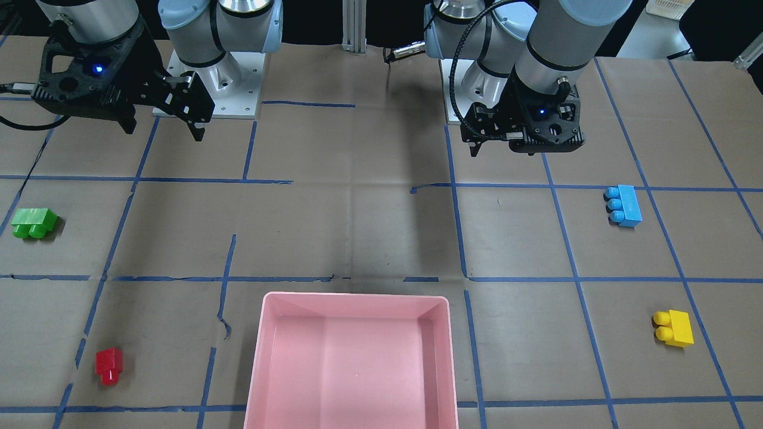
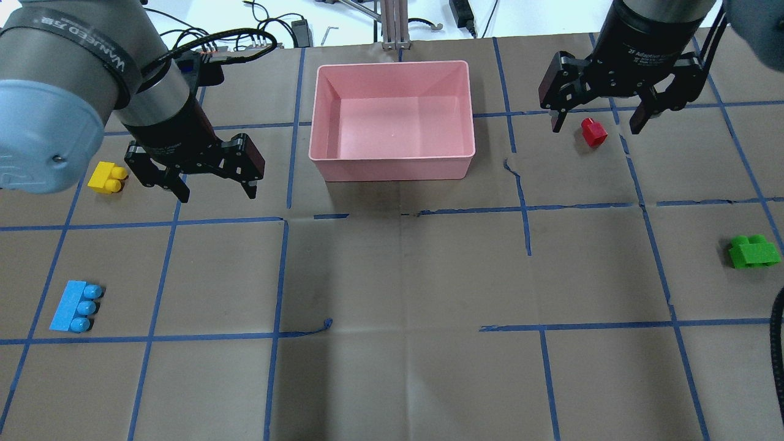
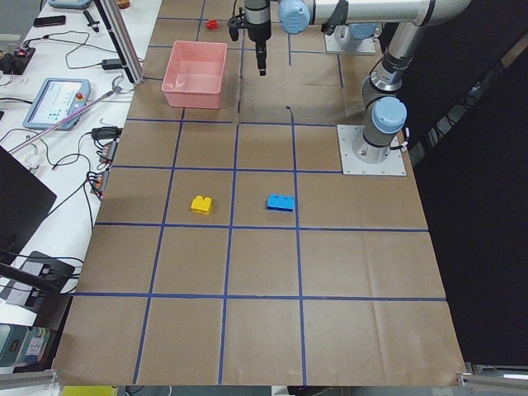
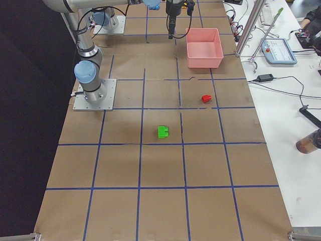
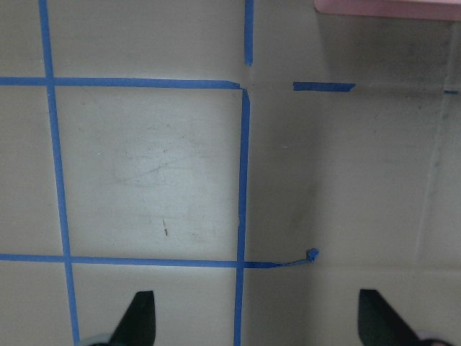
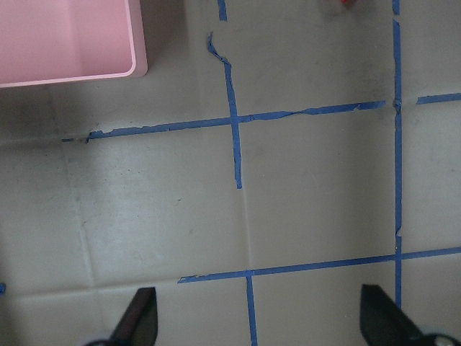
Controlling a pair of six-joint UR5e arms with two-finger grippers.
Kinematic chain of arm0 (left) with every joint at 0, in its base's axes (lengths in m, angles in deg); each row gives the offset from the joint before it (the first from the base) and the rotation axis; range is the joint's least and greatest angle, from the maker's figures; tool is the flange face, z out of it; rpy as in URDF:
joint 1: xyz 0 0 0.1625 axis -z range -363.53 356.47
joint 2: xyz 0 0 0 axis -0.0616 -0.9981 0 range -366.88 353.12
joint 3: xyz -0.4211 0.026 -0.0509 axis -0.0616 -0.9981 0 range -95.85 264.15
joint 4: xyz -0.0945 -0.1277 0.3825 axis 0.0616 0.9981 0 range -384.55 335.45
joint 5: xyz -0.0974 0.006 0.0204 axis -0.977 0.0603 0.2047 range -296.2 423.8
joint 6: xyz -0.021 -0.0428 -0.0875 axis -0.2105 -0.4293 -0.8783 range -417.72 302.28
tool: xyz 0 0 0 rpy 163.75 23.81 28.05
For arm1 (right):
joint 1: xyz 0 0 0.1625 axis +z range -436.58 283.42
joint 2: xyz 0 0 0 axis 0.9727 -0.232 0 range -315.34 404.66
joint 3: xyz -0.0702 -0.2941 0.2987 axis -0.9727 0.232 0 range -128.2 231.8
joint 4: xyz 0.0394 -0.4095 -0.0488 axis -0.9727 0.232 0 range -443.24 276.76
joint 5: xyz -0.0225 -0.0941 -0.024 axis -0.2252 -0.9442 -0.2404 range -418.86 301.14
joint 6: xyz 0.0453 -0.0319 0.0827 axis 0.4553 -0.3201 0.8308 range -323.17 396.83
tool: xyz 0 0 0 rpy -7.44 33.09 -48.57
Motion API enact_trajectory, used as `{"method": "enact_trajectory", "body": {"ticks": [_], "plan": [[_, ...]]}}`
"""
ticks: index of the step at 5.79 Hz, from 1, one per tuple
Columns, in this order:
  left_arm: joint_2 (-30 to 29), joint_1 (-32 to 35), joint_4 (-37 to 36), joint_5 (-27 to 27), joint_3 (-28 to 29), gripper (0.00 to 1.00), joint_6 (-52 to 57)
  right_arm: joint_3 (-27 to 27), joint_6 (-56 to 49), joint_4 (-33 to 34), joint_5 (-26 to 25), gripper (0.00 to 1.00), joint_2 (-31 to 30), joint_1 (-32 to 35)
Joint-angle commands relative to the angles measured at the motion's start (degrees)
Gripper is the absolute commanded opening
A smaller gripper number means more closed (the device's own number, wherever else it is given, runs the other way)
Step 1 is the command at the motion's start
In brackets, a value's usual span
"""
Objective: Put all blocks into box
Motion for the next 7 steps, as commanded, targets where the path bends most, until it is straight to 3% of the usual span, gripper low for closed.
{"method": "enact_trajectory", "body": {"ticks": [1, 5, 7], "plan": [[-0.3, 0.0, 0.0, 0.1, 0.0, 1.00, 0.1, 0.4, 0.1, -0.4, 2.2, 1.00, 0.4, 0.0], [0.4, -0.3, -0.3, 0.6, -0.4, 1.00, 0.8, 0.2, -4.6, 0.4, 1.1, 1.00, 1.0, -1.3], [0.4, -0.8, 0.0, 0.3, -0.1, 1.00, 0.8, 0.1, -11.9, 0.5, 1.3, 1.00, 1.0, -10.5]]}}
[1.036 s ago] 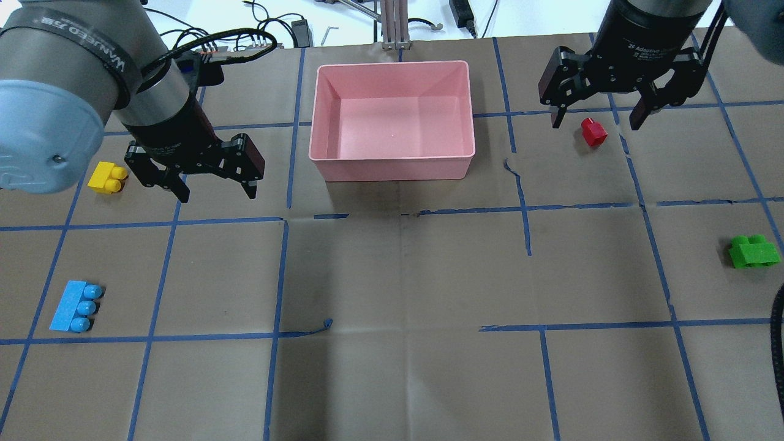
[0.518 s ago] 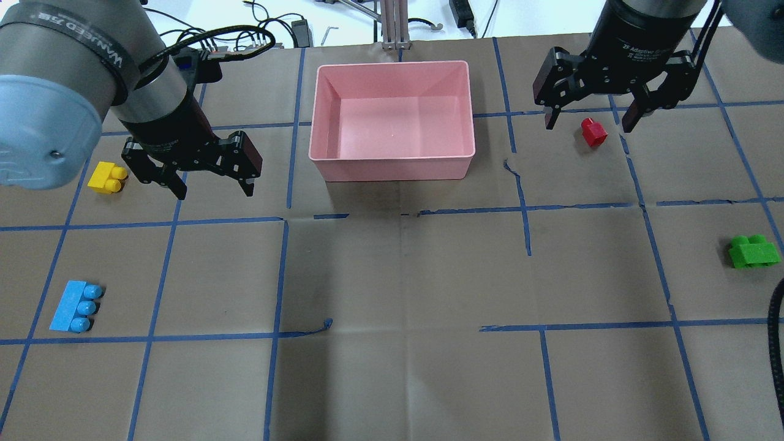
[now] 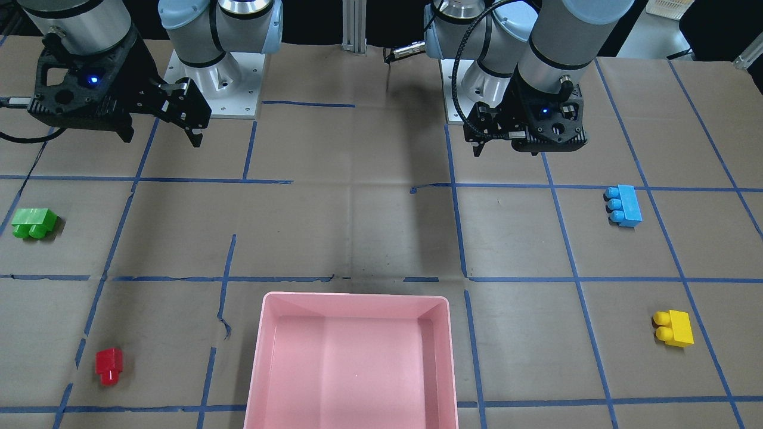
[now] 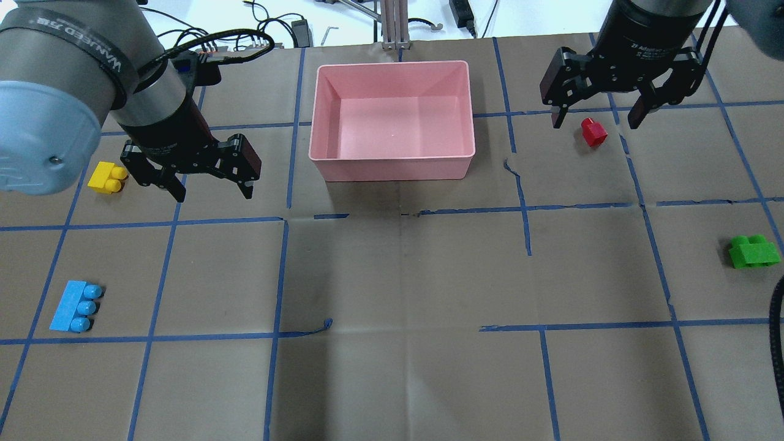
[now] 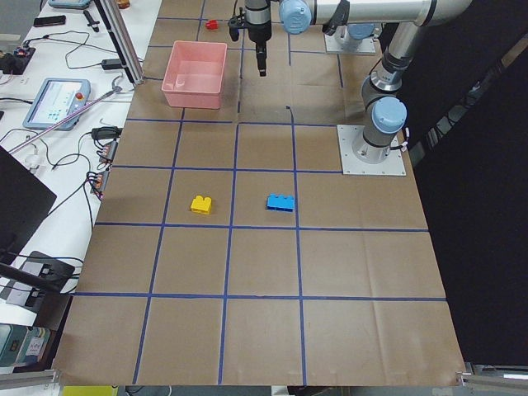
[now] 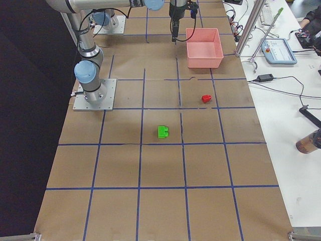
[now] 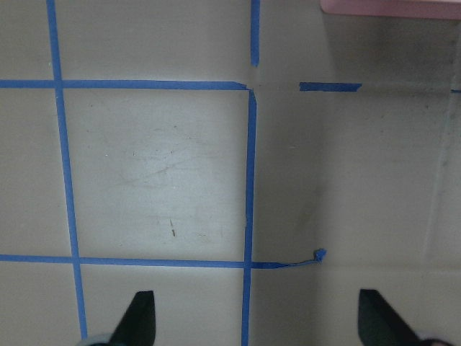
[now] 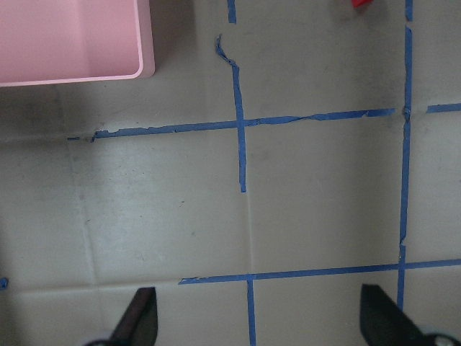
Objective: Put all blocks into box
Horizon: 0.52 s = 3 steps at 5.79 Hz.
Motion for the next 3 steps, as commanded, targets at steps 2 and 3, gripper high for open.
{"method": "enact_trajectory", "body": {"ticks": [2, 3], "plan": [[1.0, -1.4, 0.4, 0.8, -0.9, 0.99, 0.7, -0.2, -17.5, 1.4, -0.4, 1.00, 0.6, -16.9], [2.3, -3.8, 0.5, 0.9, -2.2, 0.99, 6.8, -0.3, -27.2, 2.2, -2.0, 1.00, 1.9, -24.1]]}}
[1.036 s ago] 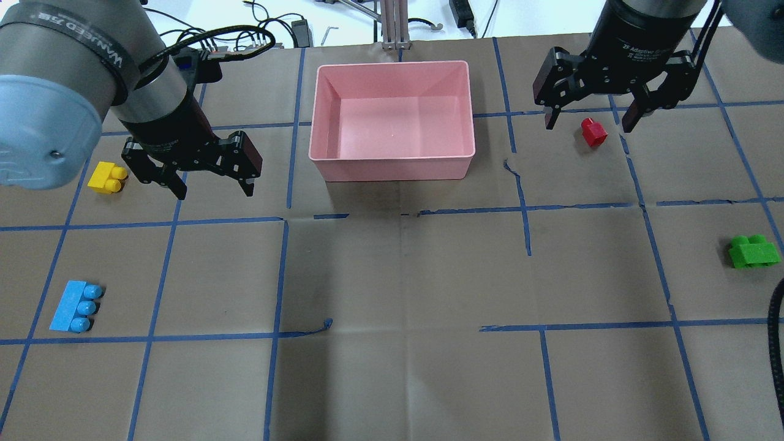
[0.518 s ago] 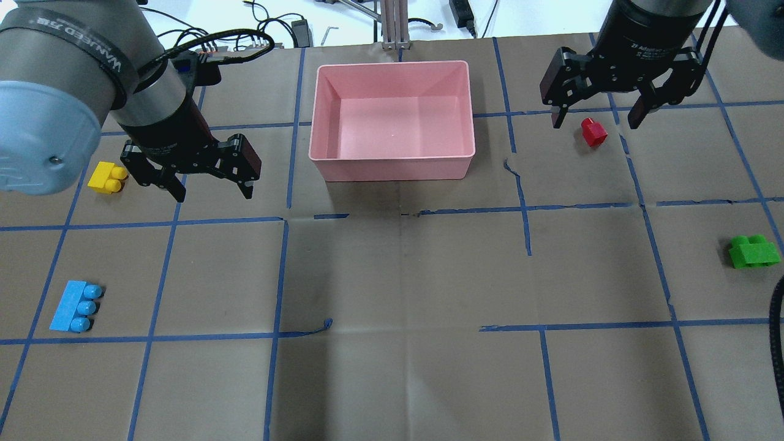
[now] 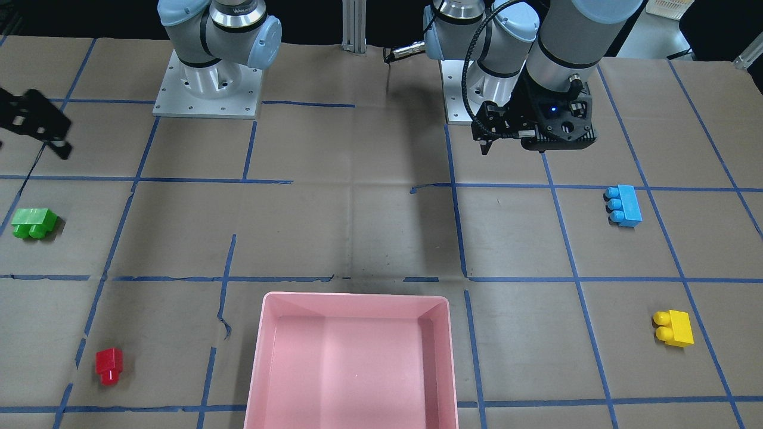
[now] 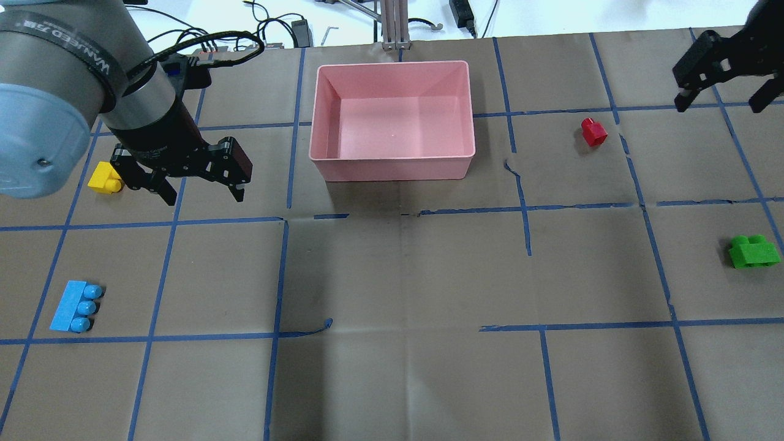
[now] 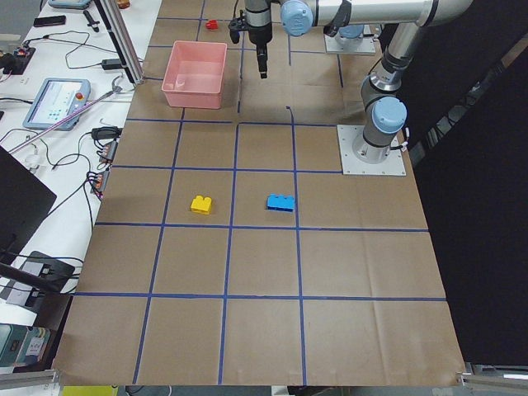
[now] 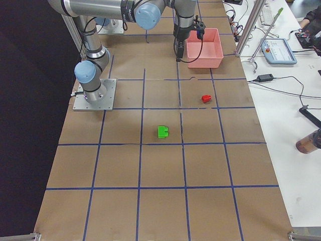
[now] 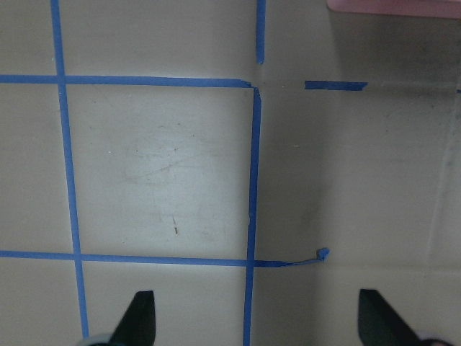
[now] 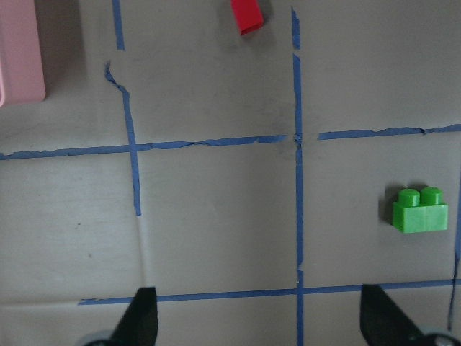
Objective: Put all blocks into box
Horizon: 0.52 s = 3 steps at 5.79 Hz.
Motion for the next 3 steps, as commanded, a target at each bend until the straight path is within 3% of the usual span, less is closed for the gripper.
{"method": "enact_trajectory", "body": {"ticks": [1, 2, 3], "plan": [[5.1, -7.2, 0.1, 4.7, -5.7, 0.96, 12.0, -0.4, -18.7, 3.8, -1.2, 1.00, 2.3, -14.2], [8.8, -14.6, -0.6, 11.1, -11.8, 0.87, 21.3, -0.9, -23.2, 5.0, -1.9, 1.00, 3.8, -19.5], [9.7, -24.1, -2.7, 11.3, -14.7, 0.87, 32.5, -1.8, -23.3, 9.0, -3.8, 1.00, 5.9, -21.3]]}}
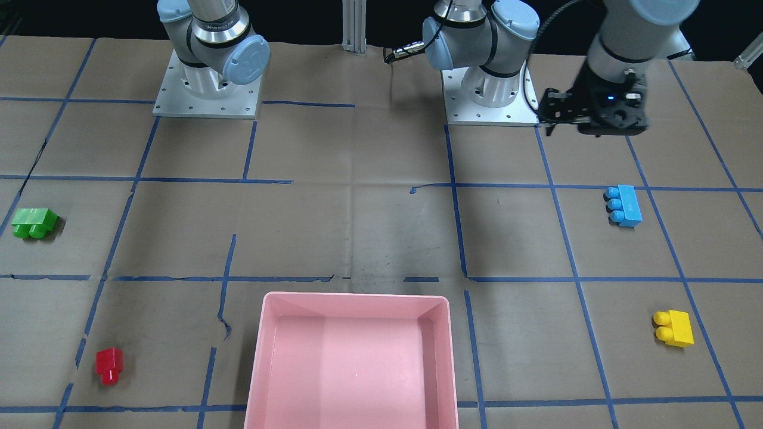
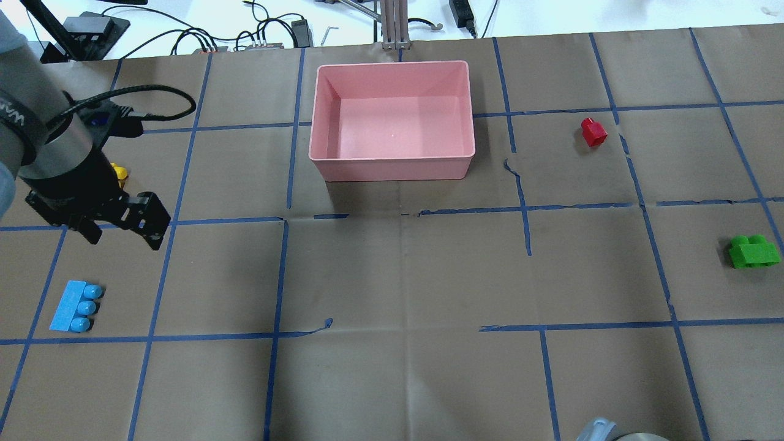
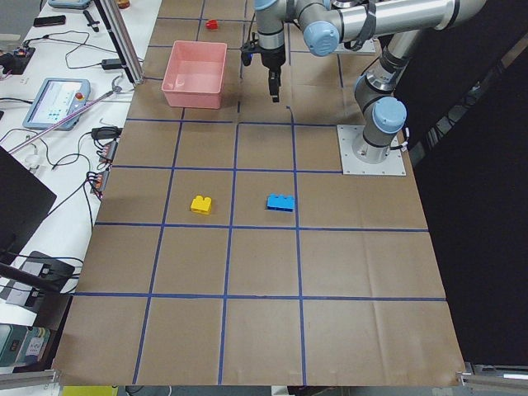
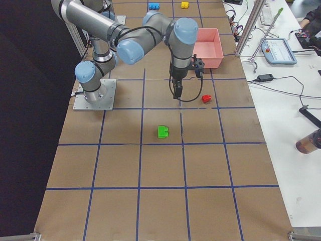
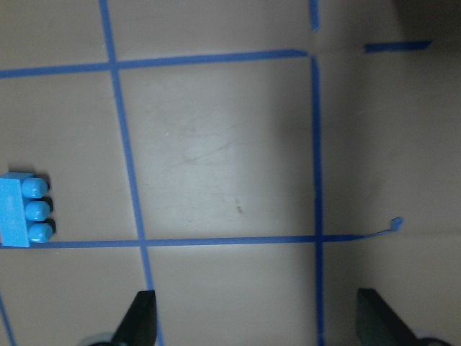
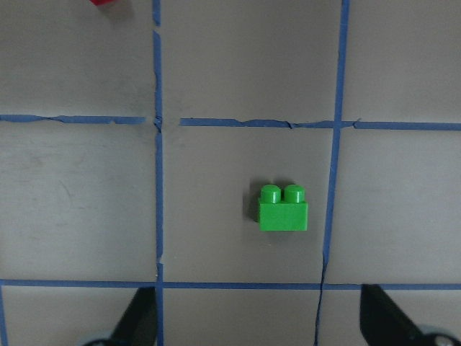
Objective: Put all blocks into box
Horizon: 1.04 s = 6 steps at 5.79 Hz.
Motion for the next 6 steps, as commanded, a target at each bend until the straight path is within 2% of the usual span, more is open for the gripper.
{"method": "enact_trajectory", "body": {"ticks": [1, 2, 3, 4, 6], "plan": [[0.1, -18.5, -8.7, 0.6, -5.9, 0.88, 24.2, -3.4, -0.5, 4.7, -1.4, 1.00, 2.7, -3.0], [-4.1, -26.7, -18.8, -9.1, -9.3, 0.99, 36.0, -7.2, 1.8, 10.4, -1.3, 1.00, 3.4, -3.0], [-9.5, -30.3, -23.9, -10.2, -9.2, 0.99, 39.2, -12.2, 1.9, 18.2, -1.3, 1.00, 6.0, -3.0], [-14.2, -30.7, -32.0, -10.2, -9.3, 0.99, 39.3, -16.7, 2.1, 24.5, -1.2, 1.00, 7.9, -3.0], [-26.5, -30.5, -44.7, -10.6, -8.9, 0.99, 38.7, -22.2, 4.0, 30.7, -1.1, 1.00, 9.9, -2.9]]}}
